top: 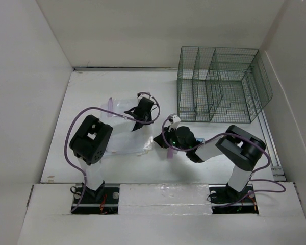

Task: Organize the desk

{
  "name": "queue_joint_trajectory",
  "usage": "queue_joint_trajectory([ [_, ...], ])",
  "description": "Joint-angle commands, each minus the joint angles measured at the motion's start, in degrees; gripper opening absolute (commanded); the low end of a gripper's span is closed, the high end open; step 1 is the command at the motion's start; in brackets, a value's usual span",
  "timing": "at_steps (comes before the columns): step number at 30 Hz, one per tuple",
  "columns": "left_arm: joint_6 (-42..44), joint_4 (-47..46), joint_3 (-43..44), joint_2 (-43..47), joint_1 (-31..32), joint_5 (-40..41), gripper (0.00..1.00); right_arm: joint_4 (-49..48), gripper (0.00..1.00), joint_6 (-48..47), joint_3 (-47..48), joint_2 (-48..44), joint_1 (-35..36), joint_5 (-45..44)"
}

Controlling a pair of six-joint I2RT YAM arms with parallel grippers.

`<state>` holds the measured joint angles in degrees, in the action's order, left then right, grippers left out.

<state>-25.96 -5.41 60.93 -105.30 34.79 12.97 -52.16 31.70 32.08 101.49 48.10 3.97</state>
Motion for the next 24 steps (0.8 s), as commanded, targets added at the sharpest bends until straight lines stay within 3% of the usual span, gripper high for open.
queue_joint_trajectory([
  [1, -2.25, -2.67, -2.21, 8.34, -0.07, -1.46, 0.00, 1.00, 0.35, -0.85, 1.40, -2.09, 0.51, -1.78],
  [2, -3.65, -3.46, -3.52, 11.75, -0.07, -0.59, 0.00, 4.14, 0.45, -1.29, 3.24, -1.57, -0.10, -1.77],
  [3, -4.80, -3.47, -4.32, 13.43, -0.59, -0.58, 0.00, 4.17, 0.45, -1.29, 4.56, -1.56, -0.11, -1.77],
  [4, -5.76, -4.42, -5.11, 15.02, -1.29, -0.23, 0.00, 6.00, 0.52, -2.08, 5.97, -1.13, -0.63, -2.12],
  [9, -11.39, -6.89, -9.85, 23.28, -9.71, -0.58, 0.02, 10.15, 0.62, -1.47, 11.60, 2.83, -1.16, -3.44],
  [15, -18.60, -8.21, -15.65, 27.51, -20.44, -0.23, 0.01, 11.38, 0.64, 0.64, 16.26, 7.30, -2.31, -5.82],
  [18, -20.89, -9.00, -18.11, 27.17, -28.17, -4.61, 0.00, 10.94, 0.64, 1.17, 17.58, 8.81, -2.31, -5.72],
  [24, -22.38, -6.99, -18.65, 24.62, -30.74, -1.11, 0.00, 8.57, 0.64, 1.78, 17.85, 11.53, -2.31, -4.50],
])
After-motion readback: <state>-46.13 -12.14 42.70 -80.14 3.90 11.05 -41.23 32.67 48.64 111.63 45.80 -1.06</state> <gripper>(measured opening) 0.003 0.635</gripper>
